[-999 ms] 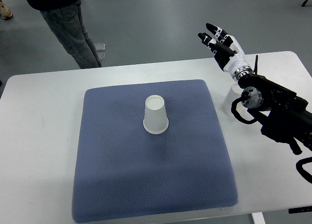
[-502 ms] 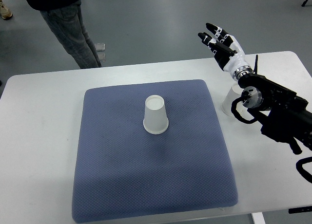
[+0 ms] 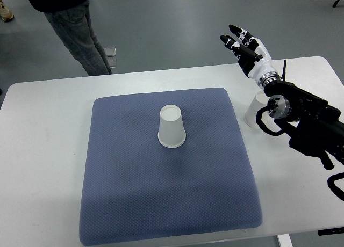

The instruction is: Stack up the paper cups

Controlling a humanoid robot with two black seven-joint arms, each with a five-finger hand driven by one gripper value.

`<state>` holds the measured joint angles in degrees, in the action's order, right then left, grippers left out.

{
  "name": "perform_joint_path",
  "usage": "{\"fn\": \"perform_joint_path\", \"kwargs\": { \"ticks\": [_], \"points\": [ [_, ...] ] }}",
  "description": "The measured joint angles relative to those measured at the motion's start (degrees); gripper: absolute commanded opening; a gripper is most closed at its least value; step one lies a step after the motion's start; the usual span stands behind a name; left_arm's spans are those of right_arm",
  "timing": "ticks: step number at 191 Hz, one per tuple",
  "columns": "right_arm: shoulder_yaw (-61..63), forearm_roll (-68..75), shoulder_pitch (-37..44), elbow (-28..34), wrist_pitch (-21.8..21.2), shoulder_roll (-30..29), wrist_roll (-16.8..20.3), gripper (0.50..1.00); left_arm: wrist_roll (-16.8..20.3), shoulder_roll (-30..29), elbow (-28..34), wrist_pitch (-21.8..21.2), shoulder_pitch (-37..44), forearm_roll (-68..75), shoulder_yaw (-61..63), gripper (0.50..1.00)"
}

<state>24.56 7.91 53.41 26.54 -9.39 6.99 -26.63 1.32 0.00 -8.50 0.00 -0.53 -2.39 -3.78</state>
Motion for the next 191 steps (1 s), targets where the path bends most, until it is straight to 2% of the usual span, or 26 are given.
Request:
{"fn": "perform_joint_path", "kwargs": {
  "ticks": [139,165,191],
  "points": [
    [-0.85,-1.42,2.95,1.21,0.81,2.65,0.00,0.913,0.00,0.00,0.00,0.00,-0.01,0.03,0.00,1.000],
    [-1.25,-6.96,3.86,1.90,-0.04,5.83,0.08,0.913,0.00,0.00,-0.01,0.00,0.00,0.03,0.00,1.000],
    [-1.41,-16.09,3.97,5.68,-2.09,11.36,0.08,0.911,0.00,0.00,0.00,0.00,0.00,0.03,0.00,1.000]
  ]
}}
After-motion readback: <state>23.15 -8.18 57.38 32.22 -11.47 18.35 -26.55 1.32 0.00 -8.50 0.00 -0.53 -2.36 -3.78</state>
